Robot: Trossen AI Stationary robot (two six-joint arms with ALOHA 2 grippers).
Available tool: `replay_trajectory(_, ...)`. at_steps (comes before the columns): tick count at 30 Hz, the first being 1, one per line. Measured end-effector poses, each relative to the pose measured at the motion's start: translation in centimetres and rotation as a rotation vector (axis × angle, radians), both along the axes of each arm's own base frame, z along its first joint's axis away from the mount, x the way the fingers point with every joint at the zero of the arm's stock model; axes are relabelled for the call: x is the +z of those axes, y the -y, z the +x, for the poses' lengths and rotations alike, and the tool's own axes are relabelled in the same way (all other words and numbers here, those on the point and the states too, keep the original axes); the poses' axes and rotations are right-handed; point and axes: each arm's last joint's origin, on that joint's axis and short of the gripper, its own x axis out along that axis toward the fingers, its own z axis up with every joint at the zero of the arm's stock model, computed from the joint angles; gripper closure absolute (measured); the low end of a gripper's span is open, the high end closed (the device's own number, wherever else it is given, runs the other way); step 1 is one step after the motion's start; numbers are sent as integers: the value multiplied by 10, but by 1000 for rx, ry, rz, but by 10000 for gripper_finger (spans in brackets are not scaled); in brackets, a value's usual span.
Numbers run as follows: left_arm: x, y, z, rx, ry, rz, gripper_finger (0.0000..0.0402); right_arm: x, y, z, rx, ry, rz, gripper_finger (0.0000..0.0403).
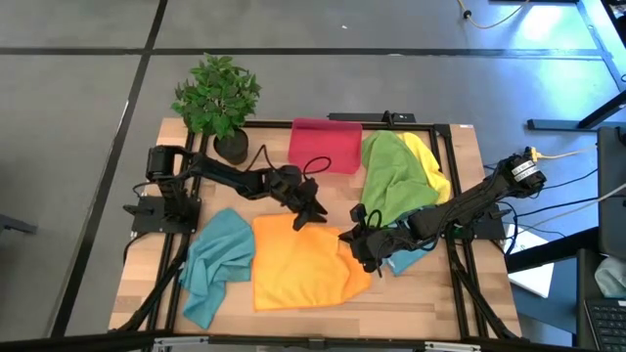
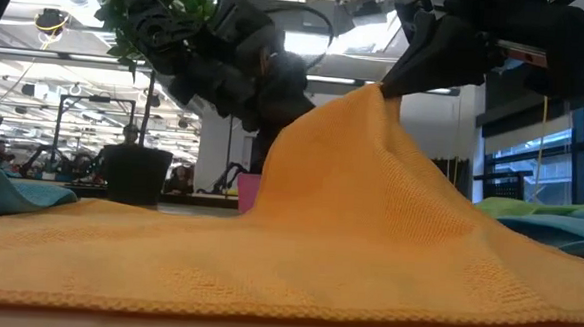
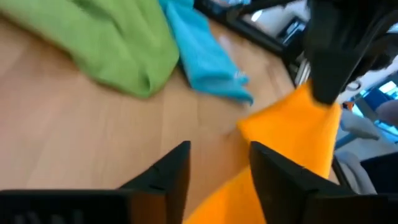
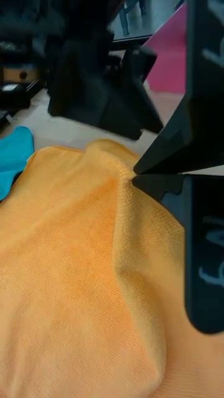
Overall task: Roll microfiber towels into tight, uniform cylinder then place into a basket
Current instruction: Fold the orange towel
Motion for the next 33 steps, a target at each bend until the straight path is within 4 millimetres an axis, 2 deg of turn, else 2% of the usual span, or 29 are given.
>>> replay_trajectory(5,-2,5,-1,-51,-21,-33,179,0,0,0,0,0,0,401)
replay_trajectory(10,5,14,0,-199,40,-105,164,0,0,0,-5,1,6,401)
replay_trajectory(18,9,29,3,-249,83,-107,166,0,0,0,-7,1,9,402)
replay_trajectory(26,9,30,5,-121,77,-70,170,0,0,0,-7,3,9,401)
replay_trajectory(33,9,29,5,-87,77,-55,223,0,0,0,-7,6,11,400)
